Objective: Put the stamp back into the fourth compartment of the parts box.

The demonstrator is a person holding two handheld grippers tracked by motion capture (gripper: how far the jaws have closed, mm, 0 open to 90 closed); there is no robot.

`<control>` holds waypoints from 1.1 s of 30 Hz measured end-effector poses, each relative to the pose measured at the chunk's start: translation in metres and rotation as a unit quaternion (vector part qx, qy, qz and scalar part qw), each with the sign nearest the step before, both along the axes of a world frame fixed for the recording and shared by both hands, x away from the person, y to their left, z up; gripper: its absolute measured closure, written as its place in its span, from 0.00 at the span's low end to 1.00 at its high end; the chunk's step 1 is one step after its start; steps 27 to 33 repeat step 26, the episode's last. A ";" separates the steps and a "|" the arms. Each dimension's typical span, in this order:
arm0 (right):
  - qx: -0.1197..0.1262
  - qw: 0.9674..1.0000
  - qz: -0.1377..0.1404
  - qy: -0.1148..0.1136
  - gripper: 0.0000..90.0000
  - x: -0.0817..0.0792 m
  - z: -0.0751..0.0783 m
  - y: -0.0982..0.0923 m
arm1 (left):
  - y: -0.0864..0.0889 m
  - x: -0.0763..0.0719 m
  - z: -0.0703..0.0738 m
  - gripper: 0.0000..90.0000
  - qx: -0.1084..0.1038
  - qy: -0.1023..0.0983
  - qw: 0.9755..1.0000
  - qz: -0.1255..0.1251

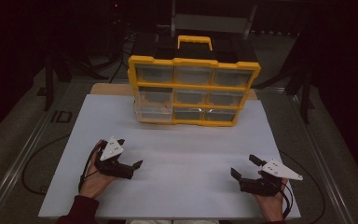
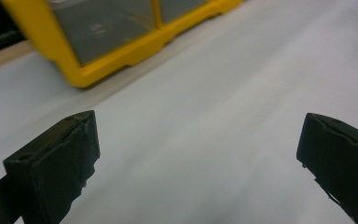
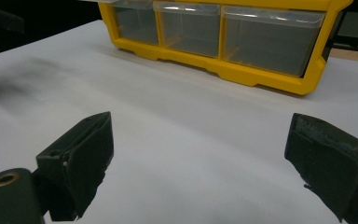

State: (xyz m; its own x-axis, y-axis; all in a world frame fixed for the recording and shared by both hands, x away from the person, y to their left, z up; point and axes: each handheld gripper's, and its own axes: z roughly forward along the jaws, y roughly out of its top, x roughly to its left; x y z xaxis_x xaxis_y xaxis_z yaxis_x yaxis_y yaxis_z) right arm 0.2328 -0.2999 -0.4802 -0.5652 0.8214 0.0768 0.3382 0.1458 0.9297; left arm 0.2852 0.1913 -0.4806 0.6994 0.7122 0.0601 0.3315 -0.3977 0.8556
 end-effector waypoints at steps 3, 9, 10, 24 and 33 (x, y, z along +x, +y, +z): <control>-0.001 1.000 0.001 0.000 0.09 0.001 0.001 0.000 | 0.009 -0.005 -0.001 0.00 -0.013 -0.013 1.000 0.011; -0.001 1.000 0.005 -0.005 0.09 0.005 0.004 0.002 | 0.035 -0.021 -0.001 0.00 -0.044 -0.041 0.997 0.046; -0.004 1.000 0.006 -0.007 0.09 0.006 0.004 0.002 | 0.039 -0.024 -0.001 0.00 -0.050 -0.046 0.996 0.051; -0.020 1.000 0.018 -0.002 0.09 0.007 -0.001 0.005 | 0.073 -0.039 0.005 0.00 -0.104 -0.090 0.984 0.113; -0.027 0.999 0.020 -0.003 0.09 0.008 -0.003 0.006 | 0.073 -0.039 0.004 0.00 -0.103 -0.090 0.984 0.115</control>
